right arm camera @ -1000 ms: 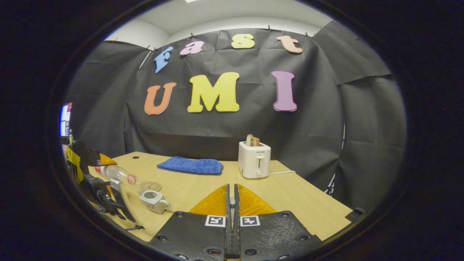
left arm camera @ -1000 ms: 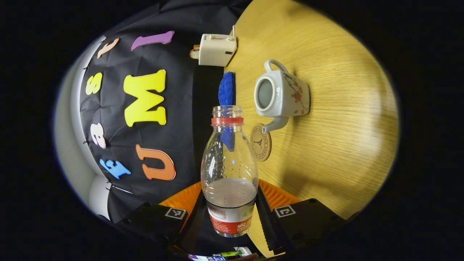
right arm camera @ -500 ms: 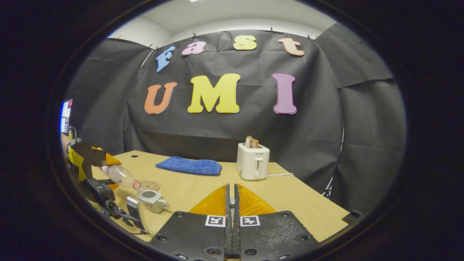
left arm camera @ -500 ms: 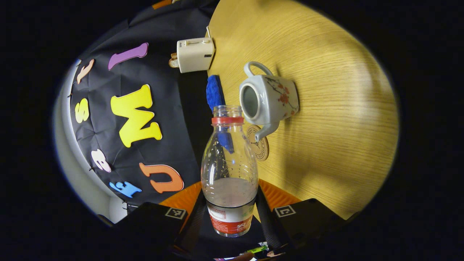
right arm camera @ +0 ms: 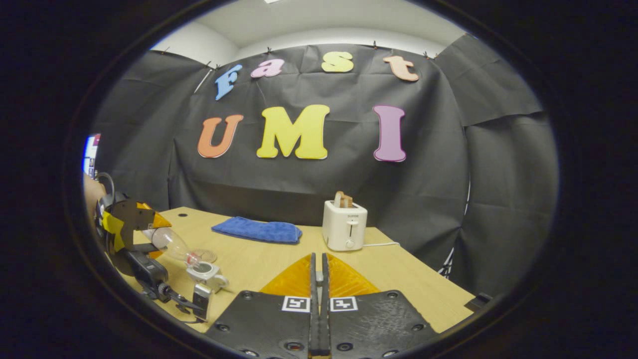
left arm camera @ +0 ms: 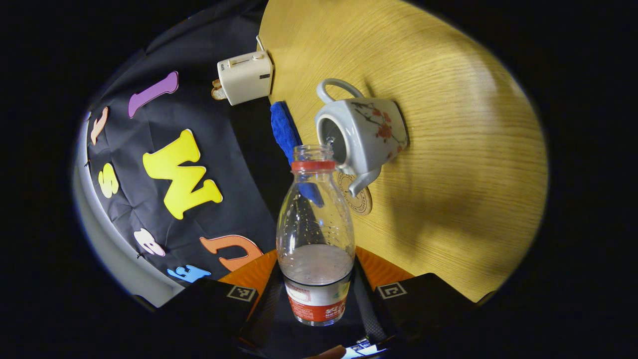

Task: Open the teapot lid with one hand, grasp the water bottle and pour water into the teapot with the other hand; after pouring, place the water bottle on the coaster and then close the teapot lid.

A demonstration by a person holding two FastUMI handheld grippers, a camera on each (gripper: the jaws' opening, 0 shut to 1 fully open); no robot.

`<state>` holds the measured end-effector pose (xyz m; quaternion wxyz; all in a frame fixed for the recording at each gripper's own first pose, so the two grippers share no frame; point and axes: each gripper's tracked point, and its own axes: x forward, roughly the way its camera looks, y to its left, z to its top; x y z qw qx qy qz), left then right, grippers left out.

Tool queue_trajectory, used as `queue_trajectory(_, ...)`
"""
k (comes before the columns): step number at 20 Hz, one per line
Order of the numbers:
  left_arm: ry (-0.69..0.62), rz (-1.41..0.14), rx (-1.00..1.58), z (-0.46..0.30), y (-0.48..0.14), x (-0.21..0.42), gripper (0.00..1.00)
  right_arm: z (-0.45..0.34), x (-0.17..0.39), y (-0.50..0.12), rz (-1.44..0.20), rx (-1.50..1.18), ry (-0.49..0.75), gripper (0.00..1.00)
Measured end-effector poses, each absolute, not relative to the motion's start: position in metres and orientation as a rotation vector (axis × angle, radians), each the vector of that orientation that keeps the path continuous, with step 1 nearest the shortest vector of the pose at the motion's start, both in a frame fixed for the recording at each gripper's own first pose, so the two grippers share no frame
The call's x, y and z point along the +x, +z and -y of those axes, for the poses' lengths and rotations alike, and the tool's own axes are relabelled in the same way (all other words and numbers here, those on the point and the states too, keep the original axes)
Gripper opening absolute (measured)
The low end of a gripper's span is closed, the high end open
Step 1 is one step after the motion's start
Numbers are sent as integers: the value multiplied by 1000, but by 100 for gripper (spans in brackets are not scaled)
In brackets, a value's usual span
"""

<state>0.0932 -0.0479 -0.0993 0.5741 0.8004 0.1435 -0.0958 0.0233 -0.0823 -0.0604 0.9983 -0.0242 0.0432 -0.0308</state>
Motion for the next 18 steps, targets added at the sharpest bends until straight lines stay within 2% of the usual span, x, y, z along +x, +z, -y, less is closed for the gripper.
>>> queue_trajectory(5, -218, -350, 1918, 50, -98, 92, 73, 84, 23, -57, -82, -47, -61, 0)
queue_trajectory(6, -216, -356, 1928, 49, -97, 92, 77, 84, 22, -58, -82, -46, -62, 0)
queue_trajectory(7, -211, -358, 1936, 50, -96, 93, 73, 85, 22, -57, -81, -45, -62, 0)
queue_trajectory(15, -202, -352, 1992, 55, -96, 90, 73, 87, 22, -55, -78, -44, -63, 0)
queue_trajectory(17, -201, -346, 2001, 57, -93, 88, 77, 88, 22, -56, -77, -43, -65, 0)
queue_trajectory(18, -197, -347, 2006, 59, -94, 87, 73, 89, 22, -55, -78, -43, -65, 0)
